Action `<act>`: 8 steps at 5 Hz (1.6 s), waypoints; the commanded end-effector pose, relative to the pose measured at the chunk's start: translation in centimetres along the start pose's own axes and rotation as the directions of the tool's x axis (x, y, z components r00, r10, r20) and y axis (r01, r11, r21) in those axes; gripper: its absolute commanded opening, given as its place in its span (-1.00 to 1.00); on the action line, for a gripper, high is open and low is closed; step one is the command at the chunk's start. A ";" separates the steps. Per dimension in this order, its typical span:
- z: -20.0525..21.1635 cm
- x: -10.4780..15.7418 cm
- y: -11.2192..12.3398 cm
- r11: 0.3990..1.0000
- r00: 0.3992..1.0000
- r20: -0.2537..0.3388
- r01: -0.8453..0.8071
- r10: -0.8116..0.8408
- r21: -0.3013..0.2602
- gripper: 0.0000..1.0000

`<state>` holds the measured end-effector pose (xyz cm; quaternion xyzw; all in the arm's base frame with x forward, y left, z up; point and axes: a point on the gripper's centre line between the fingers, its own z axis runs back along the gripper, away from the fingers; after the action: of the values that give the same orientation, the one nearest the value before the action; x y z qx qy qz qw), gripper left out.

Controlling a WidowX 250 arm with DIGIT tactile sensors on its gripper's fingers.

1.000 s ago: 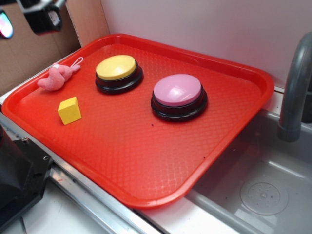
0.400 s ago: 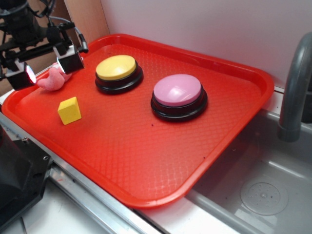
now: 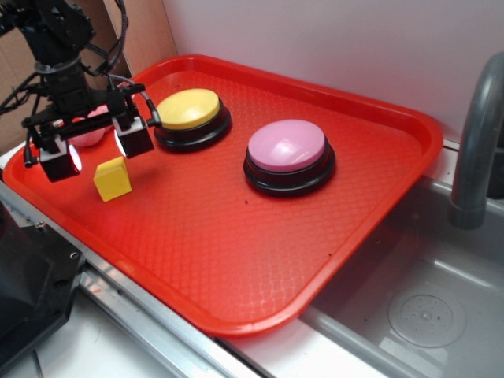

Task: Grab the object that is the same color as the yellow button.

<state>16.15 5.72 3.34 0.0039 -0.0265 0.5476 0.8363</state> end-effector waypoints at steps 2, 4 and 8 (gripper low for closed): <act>-1.5 -0.8 0.4 0.997 1.000 0.002 0.014 -0.014 -0.074 -0.93; -0.1 -0.3 0.2 0.998 0.998 0.067 0.014 -0.010 -0.067 -1.00; 13.9 -5.9 -3.9 0.783 0.788 0.040 0.616 -0.615 -0.088 -1.00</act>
<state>16.98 -2.23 16.00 -0.0210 -0.0339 0.2448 0.9688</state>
